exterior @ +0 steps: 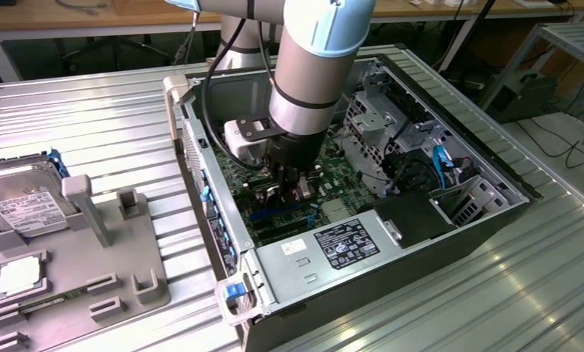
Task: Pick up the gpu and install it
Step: 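Insert the gpu into the slot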
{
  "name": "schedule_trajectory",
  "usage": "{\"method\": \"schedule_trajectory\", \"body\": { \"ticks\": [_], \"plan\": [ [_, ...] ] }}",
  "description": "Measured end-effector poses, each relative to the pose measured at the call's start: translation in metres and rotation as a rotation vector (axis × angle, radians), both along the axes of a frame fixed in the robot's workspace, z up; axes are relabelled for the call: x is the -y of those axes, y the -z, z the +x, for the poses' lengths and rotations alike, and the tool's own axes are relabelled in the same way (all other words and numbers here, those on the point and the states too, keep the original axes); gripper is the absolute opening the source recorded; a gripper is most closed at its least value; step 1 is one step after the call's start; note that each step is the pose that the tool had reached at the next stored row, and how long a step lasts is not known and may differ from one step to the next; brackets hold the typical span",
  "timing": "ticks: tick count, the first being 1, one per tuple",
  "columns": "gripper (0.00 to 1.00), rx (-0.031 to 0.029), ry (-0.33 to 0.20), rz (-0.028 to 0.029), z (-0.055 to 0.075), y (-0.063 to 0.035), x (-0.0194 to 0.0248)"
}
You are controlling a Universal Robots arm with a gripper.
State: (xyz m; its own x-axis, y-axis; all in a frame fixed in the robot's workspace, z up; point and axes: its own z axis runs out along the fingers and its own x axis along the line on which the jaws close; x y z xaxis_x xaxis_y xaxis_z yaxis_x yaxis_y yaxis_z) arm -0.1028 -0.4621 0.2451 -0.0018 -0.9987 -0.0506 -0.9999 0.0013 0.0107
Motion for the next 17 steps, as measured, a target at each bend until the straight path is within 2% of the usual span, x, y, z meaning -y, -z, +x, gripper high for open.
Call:
{"method": "schedule_trajectory", "body": {
  "ticks": [17],
  "plan": [
    [0.28,0.0,0.001,0.0,-0.0007,0.0,0.0007]
  ]
}}
